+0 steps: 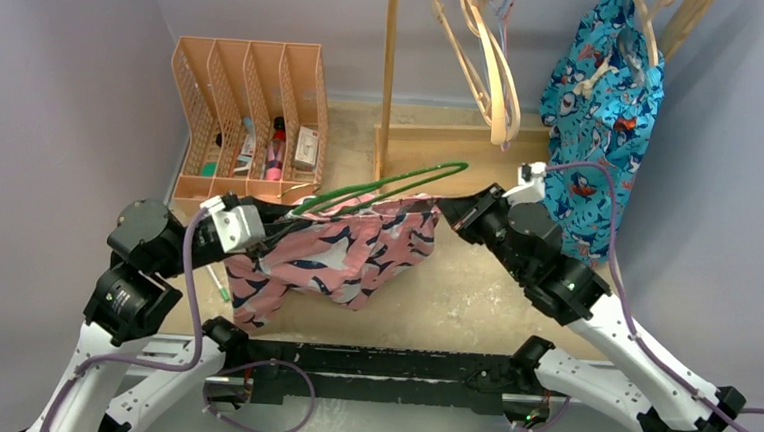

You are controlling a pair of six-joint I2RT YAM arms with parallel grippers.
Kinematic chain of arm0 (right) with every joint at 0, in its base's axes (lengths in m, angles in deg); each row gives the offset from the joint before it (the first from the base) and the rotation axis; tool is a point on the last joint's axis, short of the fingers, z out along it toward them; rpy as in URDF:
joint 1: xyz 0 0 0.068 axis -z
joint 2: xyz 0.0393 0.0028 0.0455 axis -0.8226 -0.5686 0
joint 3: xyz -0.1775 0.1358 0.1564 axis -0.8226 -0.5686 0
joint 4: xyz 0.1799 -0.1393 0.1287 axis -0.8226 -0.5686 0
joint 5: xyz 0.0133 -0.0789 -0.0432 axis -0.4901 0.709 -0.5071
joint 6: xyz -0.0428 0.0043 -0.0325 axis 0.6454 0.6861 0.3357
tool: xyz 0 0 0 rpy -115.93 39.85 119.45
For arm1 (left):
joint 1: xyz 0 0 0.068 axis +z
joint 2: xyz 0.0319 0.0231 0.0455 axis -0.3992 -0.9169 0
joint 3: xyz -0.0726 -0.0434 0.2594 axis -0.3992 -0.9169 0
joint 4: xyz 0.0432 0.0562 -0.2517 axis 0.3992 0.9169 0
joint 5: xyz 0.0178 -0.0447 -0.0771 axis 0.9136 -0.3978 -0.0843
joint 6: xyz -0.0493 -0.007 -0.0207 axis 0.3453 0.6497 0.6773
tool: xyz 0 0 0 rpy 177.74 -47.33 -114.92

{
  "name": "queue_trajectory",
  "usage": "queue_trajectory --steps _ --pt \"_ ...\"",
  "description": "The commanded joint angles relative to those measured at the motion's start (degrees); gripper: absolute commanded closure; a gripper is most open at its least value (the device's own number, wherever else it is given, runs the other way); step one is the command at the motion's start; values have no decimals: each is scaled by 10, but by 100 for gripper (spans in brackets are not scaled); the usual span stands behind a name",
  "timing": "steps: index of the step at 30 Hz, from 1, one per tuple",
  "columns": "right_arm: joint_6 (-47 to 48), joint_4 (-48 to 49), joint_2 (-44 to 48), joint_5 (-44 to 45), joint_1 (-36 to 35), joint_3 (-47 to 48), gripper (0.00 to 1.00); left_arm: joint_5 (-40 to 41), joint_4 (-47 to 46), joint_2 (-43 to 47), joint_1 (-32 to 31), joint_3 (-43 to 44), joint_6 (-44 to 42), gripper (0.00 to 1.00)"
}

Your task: Place the shorts on the hanger

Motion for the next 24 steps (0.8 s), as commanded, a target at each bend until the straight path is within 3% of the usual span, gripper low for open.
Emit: queue_trajectory --steps 1,14,19,24 --pt "49 -91 11 141 2 65 100 -16 -7 16 -1 -12 43 100" --pt "112 -192 25 259 2 175 100 13 102 -12 -1 -15 38 100" --pt "204 -137 33 193 2 190 100 54 127 -33 -1 -14 29 100" --pt "321 -82 20 62 2 188 100 42 120 -55 -1 -13 42 100"
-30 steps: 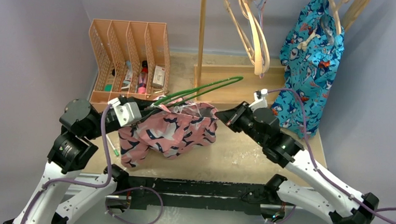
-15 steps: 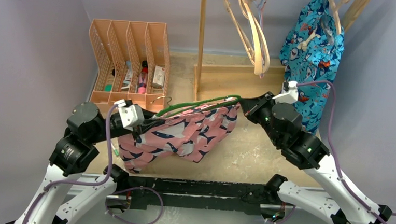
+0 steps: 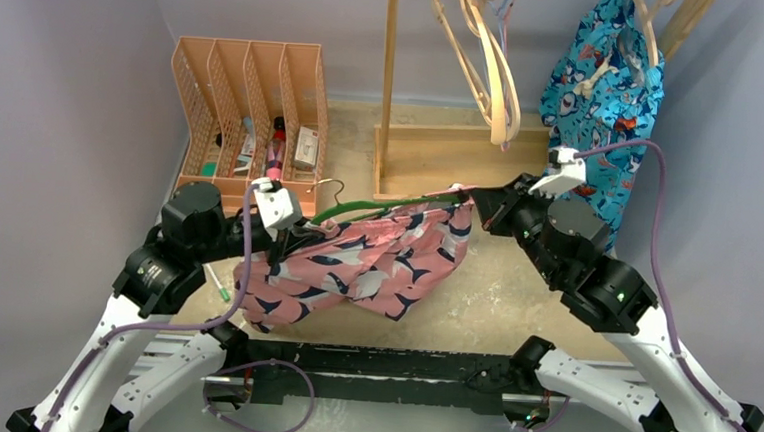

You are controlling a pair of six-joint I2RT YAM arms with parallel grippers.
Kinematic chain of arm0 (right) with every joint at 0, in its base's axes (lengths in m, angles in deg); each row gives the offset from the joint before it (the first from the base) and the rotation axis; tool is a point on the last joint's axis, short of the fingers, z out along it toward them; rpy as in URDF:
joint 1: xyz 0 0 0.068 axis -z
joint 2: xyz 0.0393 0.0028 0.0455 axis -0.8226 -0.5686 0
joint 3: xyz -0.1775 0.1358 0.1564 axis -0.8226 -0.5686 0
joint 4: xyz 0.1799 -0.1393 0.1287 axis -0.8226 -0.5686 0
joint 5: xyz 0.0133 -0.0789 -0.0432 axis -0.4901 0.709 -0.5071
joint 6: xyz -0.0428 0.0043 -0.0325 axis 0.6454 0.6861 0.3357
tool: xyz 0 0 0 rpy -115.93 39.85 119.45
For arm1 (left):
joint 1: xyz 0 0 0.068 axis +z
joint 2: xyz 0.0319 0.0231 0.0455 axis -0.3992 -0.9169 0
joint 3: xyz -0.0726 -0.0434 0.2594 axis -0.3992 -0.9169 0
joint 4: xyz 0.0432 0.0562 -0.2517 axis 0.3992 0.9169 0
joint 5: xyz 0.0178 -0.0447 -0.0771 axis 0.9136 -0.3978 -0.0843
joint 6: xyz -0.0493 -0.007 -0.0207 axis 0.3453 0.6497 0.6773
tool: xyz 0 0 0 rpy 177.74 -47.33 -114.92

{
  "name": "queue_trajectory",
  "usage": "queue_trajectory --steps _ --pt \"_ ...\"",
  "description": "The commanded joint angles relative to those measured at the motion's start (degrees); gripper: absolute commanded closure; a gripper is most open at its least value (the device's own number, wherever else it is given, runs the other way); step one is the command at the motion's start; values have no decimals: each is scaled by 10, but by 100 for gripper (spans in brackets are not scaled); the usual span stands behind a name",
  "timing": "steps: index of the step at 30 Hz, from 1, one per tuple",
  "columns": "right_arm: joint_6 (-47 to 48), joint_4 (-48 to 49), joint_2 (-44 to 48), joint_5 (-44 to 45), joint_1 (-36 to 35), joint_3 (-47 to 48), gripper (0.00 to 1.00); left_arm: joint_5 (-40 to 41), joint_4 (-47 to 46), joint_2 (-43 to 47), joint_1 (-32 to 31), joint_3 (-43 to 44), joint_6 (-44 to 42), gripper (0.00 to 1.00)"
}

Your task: Place the shorts on the hanger

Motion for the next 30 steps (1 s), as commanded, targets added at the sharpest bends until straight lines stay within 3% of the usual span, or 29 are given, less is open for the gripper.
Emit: queue_trajectory --steps 1,6,8,13,18,25,30 --pt "151 96 -2 -85 9 23 100 27 14 -11 2 17 6 100" --pt "208 115 -38 -338 9 12 100 5 4 -20 2 8 4 100" --pt "227 93 -63 -389 9 11 100 -20 -3 -26 3 9 10 100" --pt "262 10 -128 -413 8 55 94 -62 -14 -32 2 0 20 100" --pt "275 8 -140 -395 8 109 100 -97 23 -55 2 17 -12 100" --pt "275 13 -140 -428 8 214 100 -57 65 -85 2 32 -43 100" --pt "289 18 -141 -440 8 166 100 -75 48 -85 2 24 -45 100"
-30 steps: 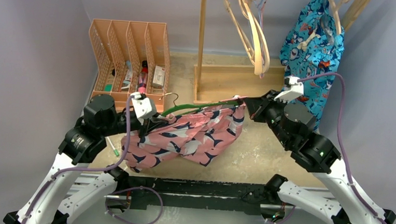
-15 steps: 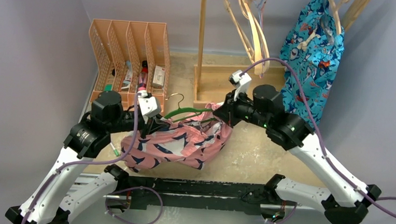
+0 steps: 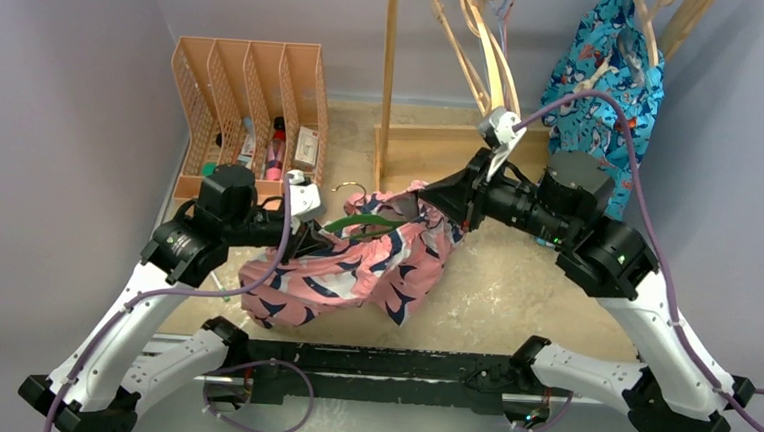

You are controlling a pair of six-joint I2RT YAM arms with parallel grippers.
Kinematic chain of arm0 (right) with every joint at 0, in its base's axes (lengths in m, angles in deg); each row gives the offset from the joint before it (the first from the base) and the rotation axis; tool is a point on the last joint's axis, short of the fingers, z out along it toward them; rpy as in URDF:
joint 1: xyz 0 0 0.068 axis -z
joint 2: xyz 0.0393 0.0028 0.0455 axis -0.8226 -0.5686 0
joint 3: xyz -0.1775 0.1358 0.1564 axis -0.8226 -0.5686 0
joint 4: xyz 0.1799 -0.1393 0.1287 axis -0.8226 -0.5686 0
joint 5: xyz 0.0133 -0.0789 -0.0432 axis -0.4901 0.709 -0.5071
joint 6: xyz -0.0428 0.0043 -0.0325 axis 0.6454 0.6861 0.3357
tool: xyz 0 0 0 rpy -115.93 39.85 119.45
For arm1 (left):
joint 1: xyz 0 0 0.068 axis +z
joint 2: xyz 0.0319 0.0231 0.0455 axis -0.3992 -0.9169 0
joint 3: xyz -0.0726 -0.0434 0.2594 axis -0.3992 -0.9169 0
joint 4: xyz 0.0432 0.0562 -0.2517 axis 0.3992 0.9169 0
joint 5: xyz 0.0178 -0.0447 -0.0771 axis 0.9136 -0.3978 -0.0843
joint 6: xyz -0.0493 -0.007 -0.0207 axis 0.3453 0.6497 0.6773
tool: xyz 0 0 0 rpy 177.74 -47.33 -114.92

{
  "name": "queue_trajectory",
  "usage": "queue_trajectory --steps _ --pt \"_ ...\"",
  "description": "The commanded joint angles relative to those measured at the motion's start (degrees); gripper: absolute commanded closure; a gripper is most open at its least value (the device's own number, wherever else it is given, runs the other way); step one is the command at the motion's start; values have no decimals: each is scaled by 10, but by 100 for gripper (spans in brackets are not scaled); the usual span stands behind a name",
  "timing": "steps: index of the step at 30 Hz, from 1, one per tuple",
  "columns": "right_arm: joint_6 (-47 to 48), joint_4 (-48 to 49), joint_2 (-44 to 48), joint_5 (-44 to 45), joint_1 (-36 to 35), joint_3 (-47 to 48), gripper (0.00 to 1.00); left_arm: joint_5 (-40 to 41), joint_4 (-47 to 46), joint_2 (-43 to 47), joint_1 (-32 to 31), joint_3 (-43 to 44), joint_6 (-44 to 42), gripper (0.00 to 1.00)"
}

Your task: Place the shorts on the hanger

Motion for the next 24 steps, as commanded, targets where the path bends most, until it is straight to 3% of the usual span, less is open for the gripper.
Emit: queue_trajectory --steps 1,6,10,24 --pt "22 14 -8 -28 -2 -29 100 -29 -18 7 0 13 -15 100" --pt "21 -21 -29 44 -2 -59 92 -59 -43 16 0 2 -11 100" --pt "30 -66 -50 75 -2 -25 77 -50 -61 14 0 -1 0 100" --pt "53 29 -70 -99 -12 -28 49 -75 -72 -4 0 6 -1 100"
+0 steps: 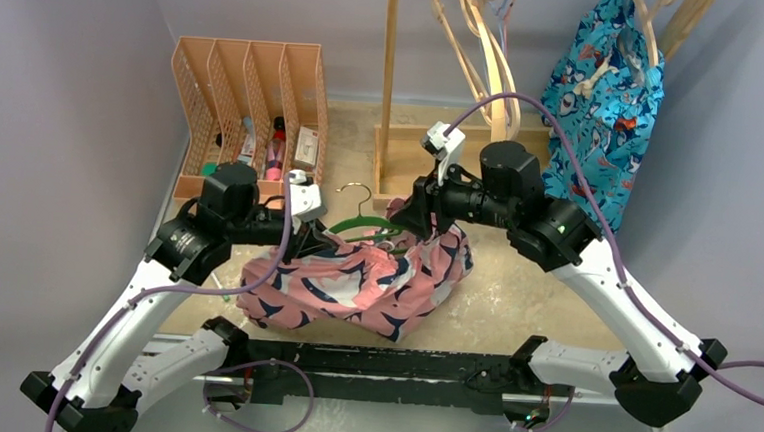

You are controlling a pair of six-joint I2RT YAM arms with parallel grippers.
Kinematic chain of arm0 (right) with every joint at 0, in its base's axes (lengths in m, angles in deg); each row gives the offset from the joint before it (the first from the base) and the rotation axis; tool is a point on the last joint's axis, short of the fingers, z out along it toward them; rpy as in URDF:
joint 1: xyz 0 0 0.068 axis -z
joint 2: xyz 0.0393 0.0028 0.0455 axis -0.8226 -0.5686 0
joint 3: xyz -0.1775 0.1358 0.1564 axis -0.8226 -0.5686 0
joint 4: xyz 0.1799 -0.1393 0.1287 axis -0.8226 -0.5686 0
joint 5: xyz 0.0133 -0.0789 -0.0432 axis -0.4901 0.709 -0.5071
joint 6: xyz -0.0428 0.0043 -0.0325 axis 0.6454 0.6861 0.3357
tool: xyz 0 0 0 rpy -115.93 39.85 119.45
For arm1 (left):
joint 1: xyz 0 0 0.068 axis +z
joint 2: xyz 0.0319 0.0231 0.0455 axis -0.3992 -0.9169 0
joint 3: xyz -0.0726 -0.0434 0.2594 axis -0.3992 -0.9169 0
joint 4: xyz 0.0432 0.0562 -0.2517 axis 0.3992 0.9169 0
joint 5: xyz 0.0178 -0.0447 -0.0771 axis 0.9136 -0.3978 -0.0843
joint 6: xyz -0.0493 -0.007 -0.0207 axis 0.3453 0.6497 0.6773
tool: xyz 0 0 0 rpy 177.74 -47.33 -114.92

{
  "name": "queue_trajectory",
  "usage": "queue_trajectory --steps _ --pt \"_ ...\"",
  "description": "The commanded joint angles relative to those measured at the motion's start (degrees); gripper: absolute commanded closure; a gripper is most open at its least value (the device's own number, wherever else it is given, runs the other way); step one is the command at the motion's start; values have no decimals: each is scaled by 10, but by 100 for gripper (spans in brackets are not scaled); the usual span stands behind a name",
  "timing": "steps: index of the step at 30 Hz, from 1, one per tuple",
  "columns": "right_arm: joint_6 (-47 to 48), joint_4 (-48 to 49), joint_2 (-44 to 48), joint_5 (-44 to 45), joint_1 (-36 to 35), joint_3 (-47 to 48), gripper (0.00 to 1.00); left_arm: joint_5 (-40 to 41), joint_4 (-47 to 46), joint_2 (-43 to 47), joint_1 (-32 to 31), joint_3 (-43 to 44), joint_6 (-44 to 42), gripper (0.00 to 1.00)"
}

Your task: Place the shorts on the hanger

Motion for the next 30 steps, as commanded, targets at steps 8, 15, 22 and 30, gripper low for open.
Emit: queue_trajectory --steps 8,15,22,30 --pt "80 122 -16 -152 -15 -17 47 -55 -56 -7 0 17 -7 100" --pt "99 154 -33 -176 -17 -23 49 -80 -59 0 0 18 -17 100" --pt "109 161 -58 -216 -19 -22 61 -76 -87 6 1 21 11 98" --pt "128 135 -18 -182 -19 -12 100 75 -83 37 1 60 70 82"
